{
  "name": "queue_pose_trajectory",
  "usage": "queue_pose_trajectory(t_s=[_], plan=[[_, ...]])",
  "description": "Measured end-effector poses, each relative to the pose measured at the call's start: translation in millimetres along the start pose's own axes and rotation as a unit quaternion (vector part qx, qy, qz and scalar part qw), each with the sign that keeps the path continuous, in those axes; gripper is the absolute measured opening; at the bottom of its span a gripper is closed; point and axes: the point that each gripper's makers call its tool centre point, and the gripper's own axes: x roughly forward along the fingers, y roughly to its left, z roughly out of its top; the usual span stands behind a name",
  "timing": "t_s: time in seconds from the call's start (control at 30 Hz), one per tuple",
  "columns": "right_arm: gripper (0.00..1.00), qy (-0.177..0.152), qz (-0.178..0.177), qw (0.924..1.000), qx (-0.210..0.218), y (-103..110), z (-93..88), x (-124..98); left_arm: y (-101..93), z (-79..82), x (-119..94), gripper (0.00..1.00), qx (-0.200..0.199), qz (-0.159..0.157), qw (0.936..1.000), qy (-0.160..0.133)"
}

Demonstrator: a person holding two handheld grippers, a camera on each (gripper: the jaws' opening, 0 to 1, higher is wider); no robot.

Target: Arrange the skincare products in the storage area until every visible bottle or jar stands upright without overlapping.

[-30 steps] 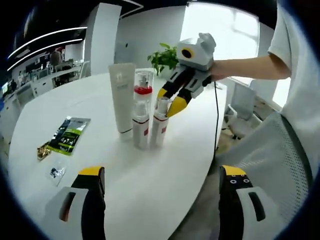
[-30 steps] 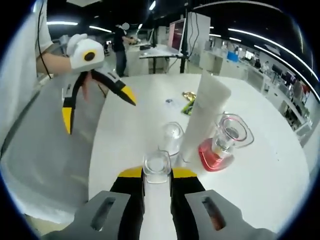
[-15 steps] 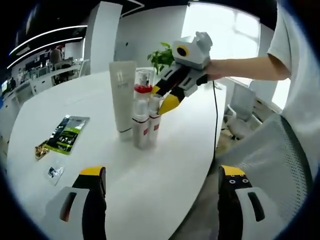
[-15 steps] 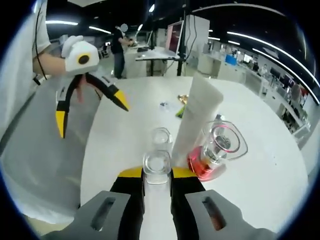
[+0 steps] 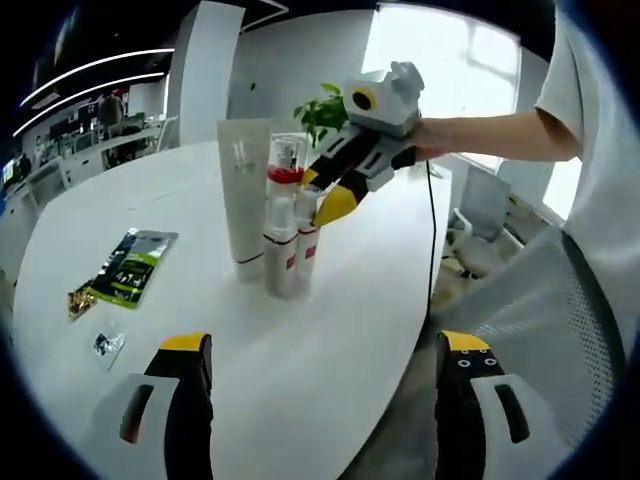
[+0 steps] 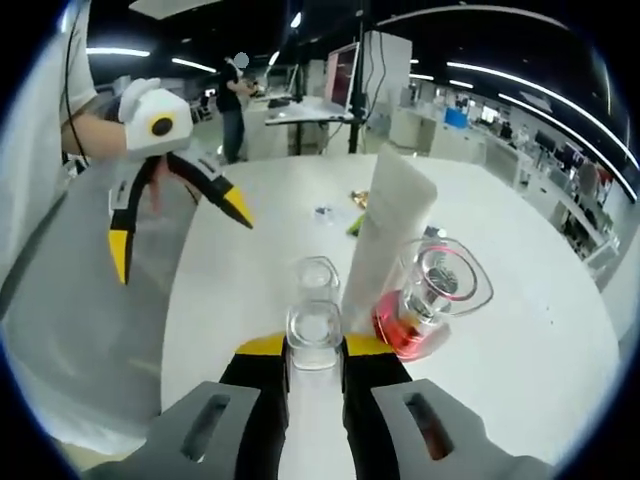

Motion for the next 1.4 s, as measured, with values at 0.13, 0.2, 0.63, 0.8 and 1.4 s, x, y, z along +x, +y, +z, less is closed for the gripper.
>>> queue_pose_trajectory(t_s=[0.13,0.2,0.63,0.8,1.4], plan=[[0.24,0.003,-0.003,1.0000,0.007,-0.1,-3.6,-0.2,-1.1,0.4,-0.7,0.86,0.000,0.001,1.0000,0.001],[0.26,0.002,-0.007,0.9999,0.014,-0.2,-5.2,-1.3,-1.6,-0.1,-1.0,0.86,0.001,0.001,1.0000,0.001],[0.40,-0.001,-0.046,0.9975,0.054,-3.9,-17.0,-22.0,-1.4,4.1,-5.7,0.85,0.002,0.005,1.0000,0.003],[0.45,-0.008,-0.059,0.9959,0.069,0.4,-17.3,-29.2,-0.2,5.2,-10.6,0.85,0.001,0.013,0.9999,0.006],[0.73,-0.031,-0.109,0.9855,0.126,25.5,-4.9,-49.8,13.9,7.5,-49.0,0.88,-0.052,0.074,0.9958,-0.016]])
